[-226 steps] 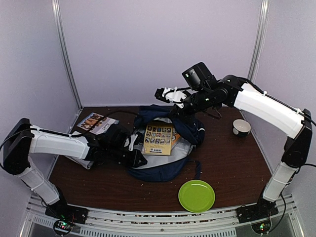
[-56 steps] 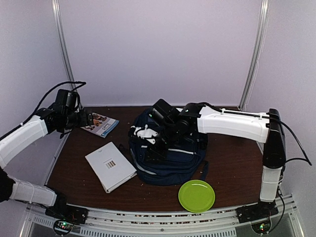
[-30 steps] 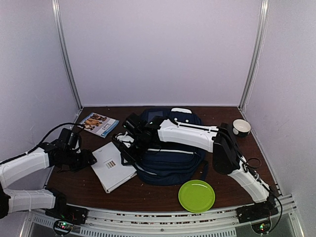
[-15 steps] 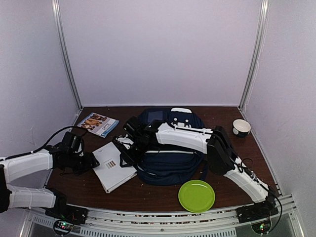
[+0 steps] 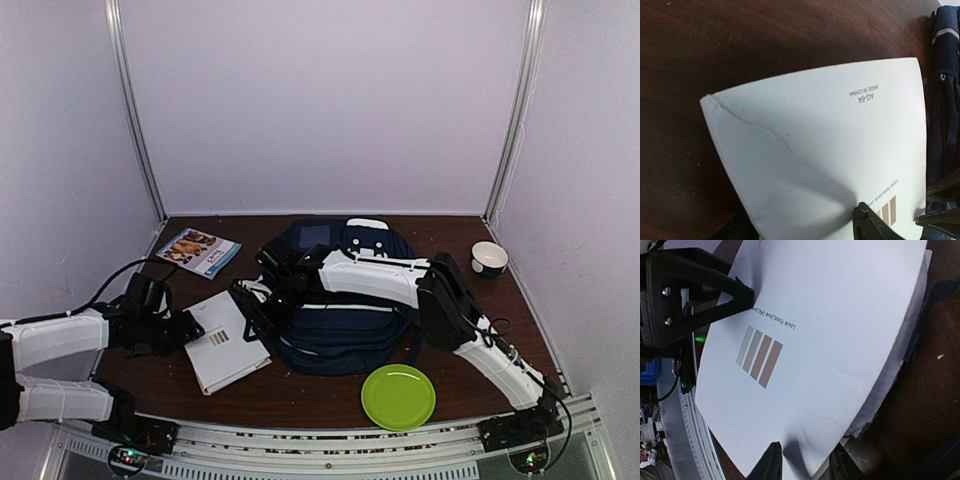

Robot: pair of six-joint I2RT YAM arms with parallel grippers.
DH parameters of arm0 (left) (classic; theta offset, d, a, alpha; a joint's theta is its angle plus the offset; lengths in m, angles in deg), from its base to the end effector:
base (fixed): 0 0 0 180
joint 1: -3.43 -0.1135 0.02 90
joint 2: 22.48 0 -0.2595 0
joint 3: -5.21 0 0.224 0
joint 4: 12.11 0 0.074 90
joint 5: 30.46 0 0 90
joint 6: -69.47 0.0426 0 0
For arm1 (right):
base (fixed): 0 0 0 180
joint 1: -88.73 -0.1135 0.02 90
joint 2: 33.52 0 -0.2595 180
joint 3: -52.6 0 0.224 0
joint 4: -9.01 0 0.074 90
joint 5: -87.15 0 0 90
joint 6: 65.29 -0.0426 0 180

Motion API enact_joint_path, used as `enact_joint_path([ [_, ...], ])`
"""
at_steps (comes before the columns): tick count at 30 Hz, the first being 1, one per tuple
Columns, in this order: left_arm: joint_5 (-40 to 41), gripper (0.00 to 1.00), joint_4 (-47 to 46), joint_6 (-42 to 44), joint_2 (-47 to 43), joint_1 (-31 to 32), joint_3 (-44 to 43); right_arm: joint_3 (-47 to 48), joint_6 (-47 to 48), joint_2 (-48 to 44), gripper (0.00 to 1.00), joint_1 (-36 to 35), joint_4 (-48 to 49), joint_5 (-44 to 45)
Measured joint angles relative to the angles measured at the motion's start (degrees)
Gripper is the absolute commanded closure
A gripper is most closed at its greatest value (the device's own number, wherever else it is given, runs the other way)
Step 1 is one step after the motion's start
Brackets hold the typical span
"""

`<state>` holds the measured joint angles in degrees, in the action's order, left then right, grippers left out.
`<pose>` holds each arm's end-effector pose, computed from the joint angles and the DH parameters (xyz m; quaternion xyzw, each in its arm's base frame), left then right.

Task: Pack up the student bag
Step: Pick up the book from the center of the board, then pass from the right arm to the left

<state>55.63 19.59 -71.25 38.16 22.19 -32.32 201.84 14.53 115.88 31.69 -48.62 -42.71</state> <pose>0.1562 -0.0561 0.1565 -0.2524 0.9187 -0.1989 0.2297 0.2623 0.4547 0.1547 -0.4459 0.7911 0.4171 0.0359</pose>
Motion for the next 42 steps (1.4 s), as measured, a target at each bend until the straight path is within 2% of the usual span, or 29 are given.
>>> enact_joint_path([
  [7, 0.0, 0.37, -1.8, -0.7, 0.2, 0.0, 0.7, -3.1, -4.5, -0.8, 0.96, 0.7, 3.3, -5.4],
  [9, 0.0, 0.37, -2.2, -0.8, -0.1, 0.0, 1.0, -3.6, -6.2, -1.0, 1.0, 0.8, 3.8, -6.5],
  [14, 0.9, 0.25, -2.4, -1.0, -2.4, 0.0, 1.9, -5.4, -9.2, -2.0, 1.0, 1.1, 5.8, -8.8],
  [16, 1.7, 0.04, -2.0, -1.1, -4.7, 0.0, 2.3, -6.6, -9.8, -3.0, 1.0, 1.1, 6.7, -9.5],
  [17, 2.3, 0.02, -1.5, -0.9, -6.4, 0.0, 2.5, -7.3, -9.9, -3.6, 1.0, 1.1, 7.0, -9.9],
  [24, 4.8, 0.02, 1.9, 1.3, -20.9, 0.0, 2.8, -10.3, -11.8, -9.0, 1.0, 1.2, 9.0, -12.5],
  [29, 4.6, 0.02, 0.8, 1.5, -26.6, 0.0, 3.8, -11.2, -13.7, -10.9, 1.0, 2.3, 12.0, -14.4],
  [36, -0.1, 0.03, -6.0, -1.6, -23.8, 0.0, 11.6, -14.9, -16.9, -11.2, 1.0, 4.8, 15.6, -15.9],
  [42, -7.2, 0.03, -18.2, -3.9, -19.0, 0.0, 14.2, -17.5, -18.3, -11.3, 1.0, 6.4, 17.1, -17.0],
])
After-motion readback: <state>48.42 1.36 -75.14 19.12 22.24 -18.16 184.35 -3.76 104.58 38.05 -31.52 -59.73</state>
